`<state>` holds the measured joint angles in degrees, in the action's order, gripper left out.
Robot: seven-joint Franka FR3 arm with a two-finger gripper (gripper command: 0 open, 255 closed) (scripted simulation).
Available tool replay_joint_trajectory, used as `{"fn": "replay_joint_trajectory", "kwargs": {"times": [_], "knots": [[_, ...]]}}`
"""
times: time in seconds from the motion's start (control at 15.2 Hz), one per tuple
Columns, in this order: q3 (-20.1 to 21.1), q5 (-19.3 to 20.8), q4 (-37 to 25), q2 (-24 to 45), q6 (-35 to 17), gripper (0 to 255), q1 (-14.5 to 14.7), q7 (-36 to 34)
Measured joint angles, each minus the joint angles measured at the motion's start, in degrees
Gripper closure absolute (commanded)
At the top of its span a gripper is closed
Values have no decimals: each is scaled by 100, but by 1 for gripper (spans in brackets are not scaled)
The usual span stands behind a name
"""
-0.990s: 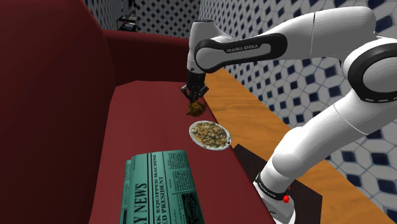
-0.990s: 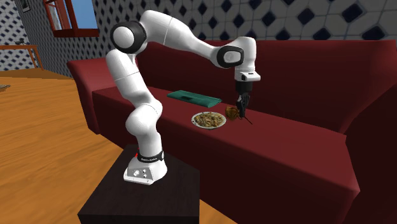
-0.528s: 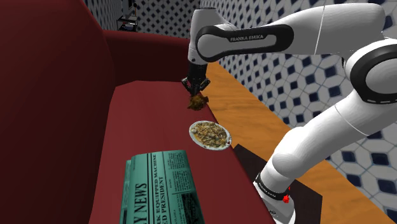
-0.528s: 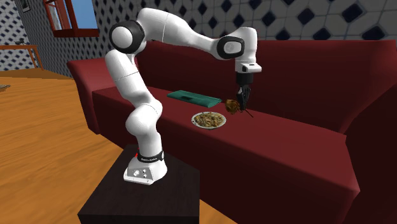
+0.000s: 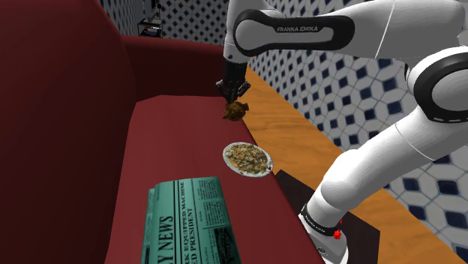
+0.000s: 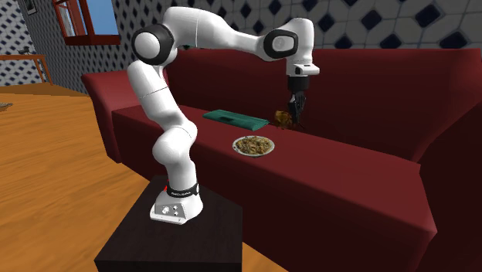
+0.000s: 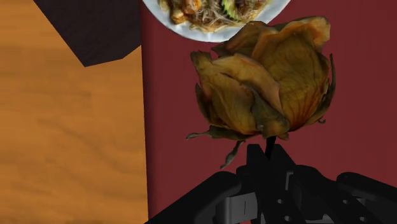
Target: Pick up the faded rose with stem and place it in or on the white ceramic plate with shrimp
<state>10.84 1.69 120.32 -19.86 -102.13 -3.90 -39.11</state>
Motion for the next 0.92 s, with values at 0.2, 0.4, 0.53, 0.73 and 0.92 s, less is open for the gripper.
{"fn": "replay_joint_trajectory", "kwargs": {"times": [0.2, 0.4, 0.53, 0.73, 0.92], "knots": [[57, -91, 160, -380, 219, 255, 78, -85], [125, -226, 508, -964, 457, 255, 196, -192], [171, -316, 696, -1344, 645, 255, 279, -265], [253, -458, 908, -1870, 955, 255, 413, -402], [304, -537, 1092, -2138, 1041, 255, 486, -477]]}}
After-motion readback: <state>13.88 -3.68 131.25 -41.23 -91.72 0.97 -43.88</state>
